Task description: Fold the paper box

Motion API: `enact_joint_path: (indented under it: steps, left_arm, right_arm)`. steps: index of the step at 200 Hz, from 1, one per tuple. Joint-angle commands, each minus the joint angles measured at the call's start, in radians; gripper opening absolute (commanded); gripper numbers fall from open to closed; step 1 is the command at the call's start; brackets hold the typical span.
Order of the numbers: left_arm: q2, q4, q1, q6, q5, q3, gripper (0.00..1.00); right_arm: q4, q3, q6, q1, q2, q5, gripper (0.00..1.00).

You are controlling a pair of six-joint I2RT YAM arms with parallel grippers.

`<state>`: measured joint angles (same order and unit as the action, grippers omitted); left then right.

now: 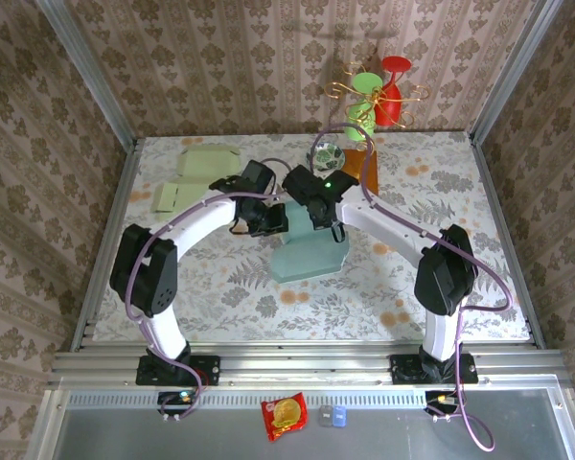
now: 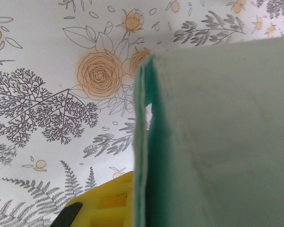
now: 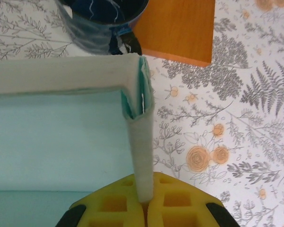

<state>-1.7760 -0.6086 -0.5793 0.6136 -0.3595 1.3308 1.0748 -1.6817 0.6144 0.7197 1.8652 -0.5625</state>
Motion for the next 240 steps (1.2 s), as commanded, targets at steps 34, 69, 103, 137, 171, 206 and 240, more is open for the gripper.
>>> enact_joint_path:
  steps: [34,69,103,137,171,206,240]
  left_arm:
    - [0.024,0.137,0.008,0.05,0.104,-0.166,0.08]
    - [0.005,0.216,0.002,0.066,0.112,-0.241,0.08]
    - [-0.013,0.224,-0.007,0.067,0.123,-0.259,0.11]
    - [-0.026,0.205,-0.013,0.064,0.146,-0.258,0.13]
    - [-0.035,0.167,-0.023,0.057,0.178,-0.246,0.11]
    - [-0.046,0.099,-0.041,0.048,0.24,-0.215,0.0]
    - [-0.045,0.078,-0.063,0.072,0.289,-0.203,0.0]
  right_arm:
    - [0.021,0.1,0.1,0.0,-0.011,-0.001,0.0]
    - [-0.007,0.143,0.124,0.013,-0.002,0.011,0.0]
    - [-0.009,0.149,0.133,0.016,0.002,0.015,0.0]
    - [-0.009,0.149,0.133,0.018,0.008,0.019,0.0]
    - [-0.009,0.147,0.137,0.021,0.014,0.017,0.0]
    - [-0.007,0.141,0.139,0.021,0.019,0.017,0.0]
    - [-0.009,0.141,0.143,0.024,0.026,0.019,0.0]
